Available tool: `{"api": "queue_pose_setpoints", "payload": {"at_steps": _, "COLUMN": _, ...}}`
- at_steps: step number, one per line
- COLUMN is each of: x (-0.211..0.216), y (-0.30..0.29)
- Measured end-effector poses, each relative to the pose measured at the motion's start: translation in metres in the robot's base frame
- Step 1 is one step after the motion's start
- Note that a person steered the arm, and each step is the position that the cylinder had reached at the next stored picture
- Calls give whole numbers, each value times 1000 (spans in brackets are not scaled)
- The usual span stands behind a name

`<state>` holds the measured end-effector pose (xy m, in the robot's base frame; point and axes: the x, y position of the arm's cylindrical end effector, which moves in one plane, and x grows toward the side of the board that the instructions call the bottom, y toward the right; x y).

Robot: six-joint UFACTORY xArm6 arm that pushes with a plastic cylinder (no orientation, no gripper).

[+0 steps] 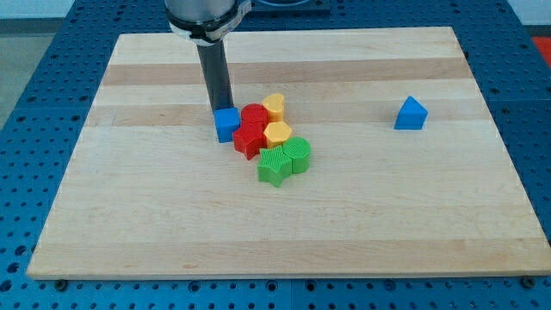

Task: Point your arm to the triangle

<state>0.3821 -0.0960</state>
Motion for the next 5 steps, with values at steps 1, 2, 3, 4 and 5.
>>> {"api": "queue_pose_setpoints", "payload": {"at_steps": 1, "x": 0, "y": 0}}
{"api": "queue_pose_setpoints", "payload": {"at_steps": 2, "x": -26, "y": 3}}
{"api": "queue_pose_setpoints", "payload": {"at_steps": 3, "x": -83, "y": 27}}
{"api": "queue_pose_setpoints", "payload": {"at_steps": 4, "x": -100, "y": 84}}
{"api": "queue_pose_setpoints", "payload": {"at_steps": 5, "x": -91, "y": 168}}
